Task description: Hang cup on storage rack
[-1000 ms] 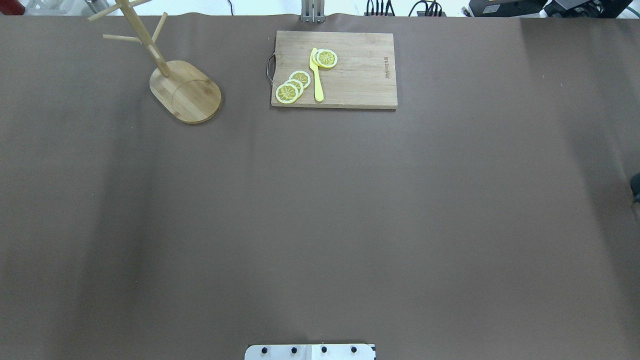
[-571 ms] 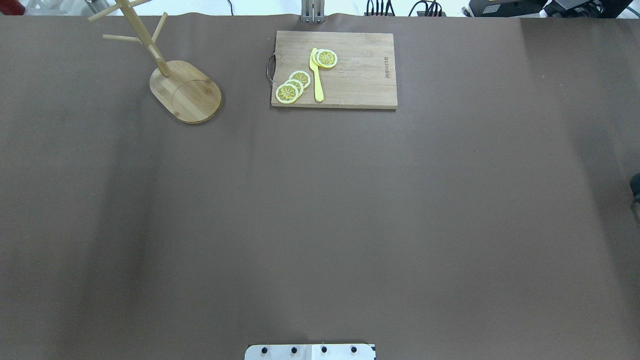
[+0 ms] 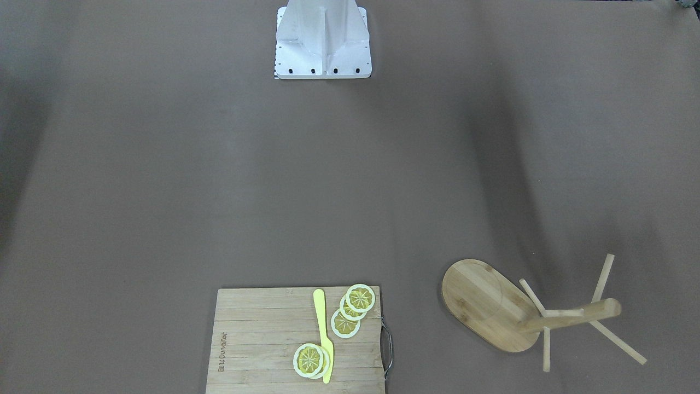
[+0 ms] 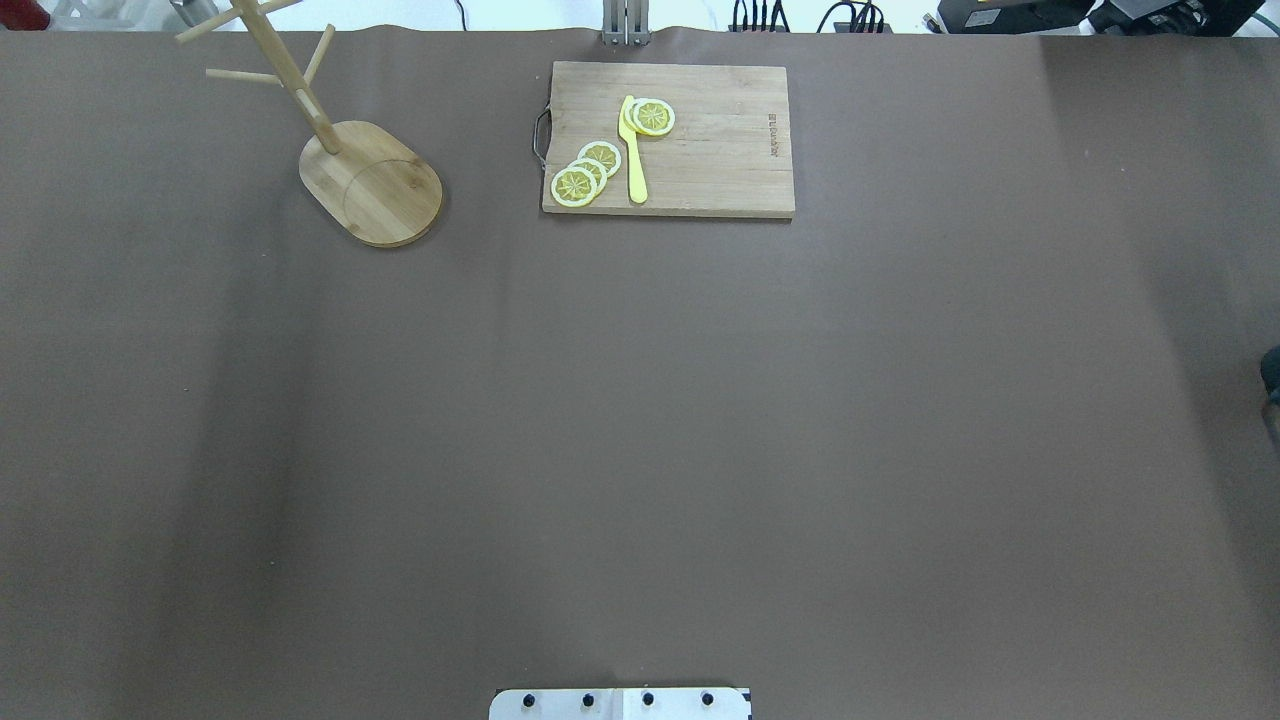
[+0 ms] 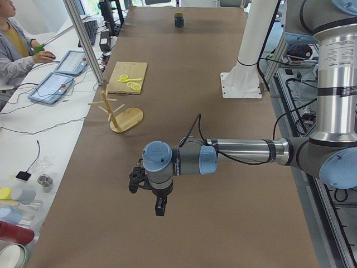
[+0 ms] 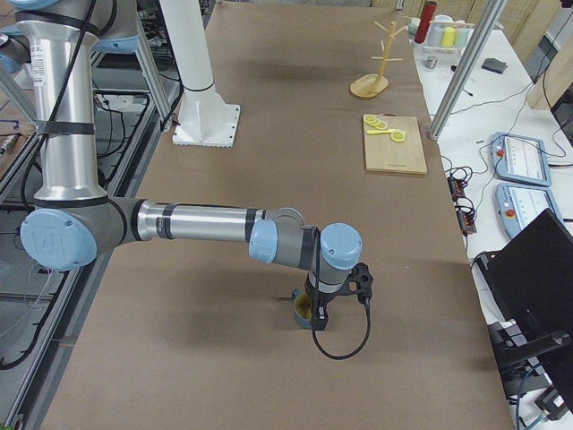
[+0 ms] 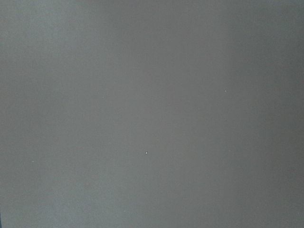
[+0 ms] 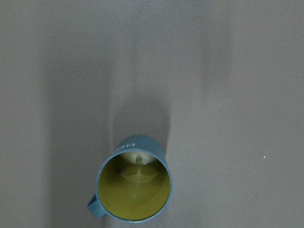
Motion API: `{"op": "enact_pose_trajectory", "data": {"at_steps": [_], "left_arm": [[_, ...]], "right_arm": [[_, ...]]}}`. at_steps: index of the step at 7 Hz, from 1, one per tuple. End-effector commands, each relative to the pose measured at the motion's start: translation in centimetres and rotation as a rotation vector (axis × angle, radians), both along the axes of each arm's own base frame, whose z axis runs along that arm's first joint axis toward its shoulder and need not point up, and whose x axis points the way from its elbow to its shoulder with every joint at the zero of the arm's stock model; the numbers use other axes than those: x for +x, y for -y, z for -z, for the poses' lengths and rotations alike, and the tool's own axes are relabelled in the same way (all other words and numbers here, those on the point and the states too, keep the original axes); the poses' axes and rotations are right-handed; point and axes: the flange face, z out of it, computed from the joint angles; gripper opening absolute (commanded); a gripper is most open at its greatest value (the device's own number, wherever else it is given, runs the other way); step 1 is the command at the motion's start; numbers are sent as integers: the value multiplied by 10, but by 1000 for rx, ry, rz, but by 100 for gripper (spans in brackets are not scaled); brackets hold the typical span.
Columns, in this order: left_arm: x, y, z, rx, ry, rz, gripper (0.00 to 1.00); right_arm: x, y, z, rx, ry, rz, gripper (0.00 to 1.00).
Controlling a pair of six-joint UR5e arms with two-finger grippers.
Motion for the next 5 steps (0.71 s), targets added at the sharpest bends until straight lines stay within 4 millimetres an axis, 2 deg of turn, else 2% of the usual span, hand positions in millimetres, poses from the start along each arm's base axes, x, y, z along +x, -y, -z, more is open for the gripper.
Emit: {"op": "enact_pose_trajectory", "data": {"at_steps": [1, 4, 5], "left_arm": [[0, 0, 2, 19, 1, 3, 99], [1, -9, 0, 18, -10, 2, 99], [2, -9, 0, 22, -16, 2, 99]], "right_arm": [[-2, -6, -4, -6, 16, -2, 100], [-6, -5, -6, -22, 27, -8, 100], [-8, -5, -14, -25, 24, -1, 100]]}}
